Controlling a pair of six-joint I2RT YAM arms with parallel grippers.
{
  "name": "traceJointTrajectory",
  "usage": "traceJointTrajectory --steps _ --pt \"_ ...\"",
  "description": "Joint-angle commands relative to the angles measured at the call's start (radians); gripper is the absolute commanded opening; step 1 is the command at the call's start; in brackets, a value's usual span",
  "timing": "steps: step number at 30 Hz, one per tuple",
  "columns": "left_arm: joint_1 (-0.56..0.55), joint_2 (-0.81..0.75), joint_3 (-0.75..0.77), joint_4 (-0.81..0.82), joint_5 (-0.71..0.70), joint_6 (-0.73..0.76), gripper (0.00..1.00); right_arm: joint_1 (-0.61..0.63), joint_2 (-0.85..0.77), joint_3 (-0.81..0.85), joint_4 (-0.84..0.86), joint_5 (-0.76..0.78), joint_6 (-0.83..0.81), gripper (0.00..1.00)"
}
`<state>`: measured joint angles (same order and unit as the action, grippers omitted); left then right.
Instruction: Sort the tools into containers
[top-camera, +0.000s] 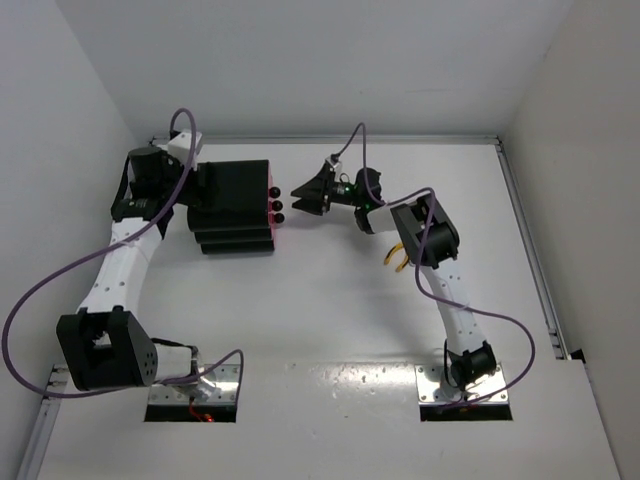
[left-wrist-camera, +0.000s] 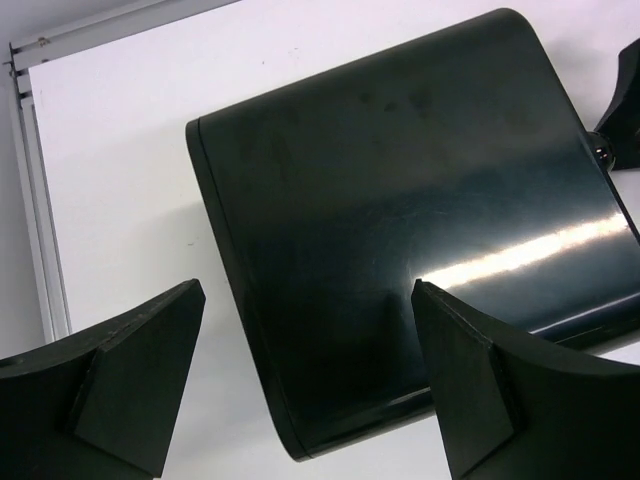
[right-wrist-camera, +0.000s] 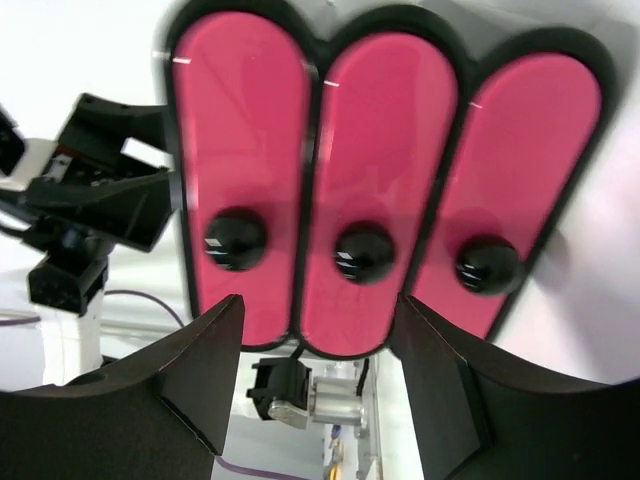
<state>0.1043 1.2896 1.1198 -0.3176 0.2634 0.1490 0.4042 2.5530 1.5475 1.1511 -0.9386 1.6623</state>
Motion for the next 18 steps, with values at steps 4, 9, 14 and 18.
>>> traceJointTrajectory --steps 4,9,14,18 --pt "-0.049 0.013 -0.014 0.047 -0.072 -0.016 0.91 0.03 0.065 0.04 0.021 0.027 0.013 0.62" --pt "-0.058 0.022 -0.023 0.057 -0.072 -0.025 0.91 0.05 0.085 0.062 -0.002 0.027 0.004 0.62" --pt "-0.077 0.033 -0.032 0.066 -0.081 -0.025 0.91 0.07 0.095 0.094 -0.002 0.038 0.004 0.62" --pt "-0.077 0.033 -0.041 0.066 -0.09 -0.025 0.91 0.07 0.095 0.103 0.01 0.038 0.004 0.62"
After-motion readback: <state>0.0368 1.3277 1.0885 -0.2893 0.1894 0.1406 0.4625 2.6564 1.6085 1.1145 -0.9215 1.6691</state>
